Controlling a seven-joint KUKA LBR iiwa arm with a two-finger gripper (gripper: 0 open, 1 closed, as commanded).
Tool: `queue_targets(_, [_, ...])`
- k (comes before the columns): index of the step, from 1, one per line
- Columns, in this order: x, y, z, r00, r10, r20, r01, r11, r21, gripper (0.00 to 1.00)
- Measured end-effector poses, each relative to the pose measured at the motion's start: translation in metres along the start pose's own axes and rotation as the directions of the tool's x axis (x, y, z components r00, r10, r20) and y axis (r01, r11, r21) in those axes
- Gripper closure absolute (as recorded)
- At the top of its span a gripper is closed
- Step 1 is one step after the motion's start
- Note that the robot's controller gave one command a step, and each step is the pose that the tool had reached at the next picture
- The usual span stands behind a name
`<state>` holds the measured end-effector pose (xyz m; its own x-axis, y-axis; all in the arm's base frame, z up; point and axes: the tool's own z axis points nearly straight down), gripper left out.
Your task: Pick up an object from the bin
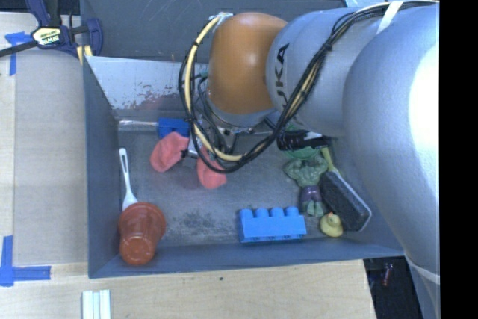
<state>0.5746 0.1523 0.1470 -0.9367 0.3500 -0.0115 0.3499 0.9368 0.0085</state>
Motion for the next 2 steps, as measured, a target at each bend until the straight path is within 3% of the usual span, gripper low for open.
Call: queue_targets(2, [-0.001,0.0,-0.076,1.0,-0.003,-0.001,0.003,1.0,0.001,1.0])
